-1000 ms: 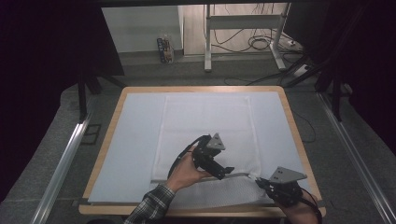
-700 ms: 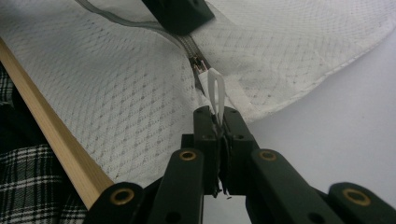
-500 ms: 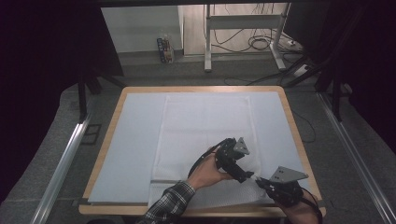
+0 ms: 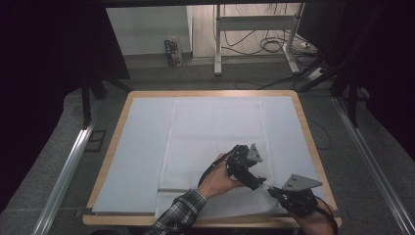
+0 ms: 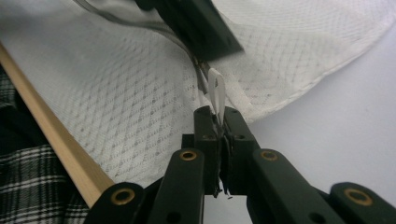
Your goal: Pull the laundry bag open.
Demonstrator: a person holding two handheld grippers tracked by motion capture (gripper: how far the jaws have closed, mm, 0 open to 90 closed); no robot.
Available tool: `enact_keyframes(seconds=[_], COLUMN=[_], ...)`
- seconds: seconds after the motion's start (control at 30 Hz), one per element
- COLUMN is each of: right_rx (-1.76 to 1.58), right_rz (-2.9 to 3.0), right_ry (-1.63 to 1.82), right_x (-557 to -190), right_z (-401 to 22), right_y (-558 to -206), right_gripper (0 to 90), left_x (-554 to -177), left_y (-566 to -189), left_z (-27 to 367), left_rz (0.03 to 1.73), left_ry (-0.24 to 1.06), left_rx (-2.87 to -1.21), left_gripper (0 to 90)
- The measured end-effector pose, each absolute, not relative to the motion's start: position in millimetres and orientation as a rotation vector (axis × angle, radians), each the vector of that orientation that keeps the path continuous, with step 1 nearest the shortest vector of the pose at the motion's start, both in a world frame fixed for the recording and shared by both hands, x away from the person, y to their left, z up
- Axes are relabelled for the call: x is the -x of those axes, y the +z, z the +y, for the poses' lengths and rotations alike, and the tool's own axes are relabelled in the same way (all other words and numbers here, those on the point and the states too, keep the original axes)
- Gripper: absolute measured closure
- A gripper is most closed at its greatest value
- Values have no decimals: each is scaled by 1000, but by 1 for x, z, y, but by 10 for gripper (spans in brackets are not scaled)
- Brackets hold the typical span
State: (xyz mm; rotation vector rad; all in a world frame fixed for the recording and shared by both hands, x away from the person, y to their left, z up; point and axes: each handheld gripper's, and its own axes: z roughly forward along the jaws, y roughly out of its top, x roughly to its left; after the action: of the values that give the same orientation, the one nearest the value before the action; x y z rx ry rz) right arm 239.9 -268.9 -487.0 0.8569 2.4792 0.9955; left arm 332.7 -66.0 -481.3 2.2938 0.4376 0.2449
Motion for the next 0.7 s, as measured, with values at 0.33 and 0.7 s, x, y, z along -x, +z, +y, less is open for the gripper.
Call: enact_keyframes(seconds=[0.33,0.7], right_rx=[-853,-822], right_rz=[2467,2460], right_ry=[988,970], right_x=[-239,-237], right_z=[-268,-266], right_y=[-486,-485], right_gripper=[852,852], left_x=[-328,-325], left_y=[-480,-481], left_z=[-45,-25], left_rz=[446,385], left_ry=[223,43], left_rx=[-2274,-2248], left_gripper=[82,316])
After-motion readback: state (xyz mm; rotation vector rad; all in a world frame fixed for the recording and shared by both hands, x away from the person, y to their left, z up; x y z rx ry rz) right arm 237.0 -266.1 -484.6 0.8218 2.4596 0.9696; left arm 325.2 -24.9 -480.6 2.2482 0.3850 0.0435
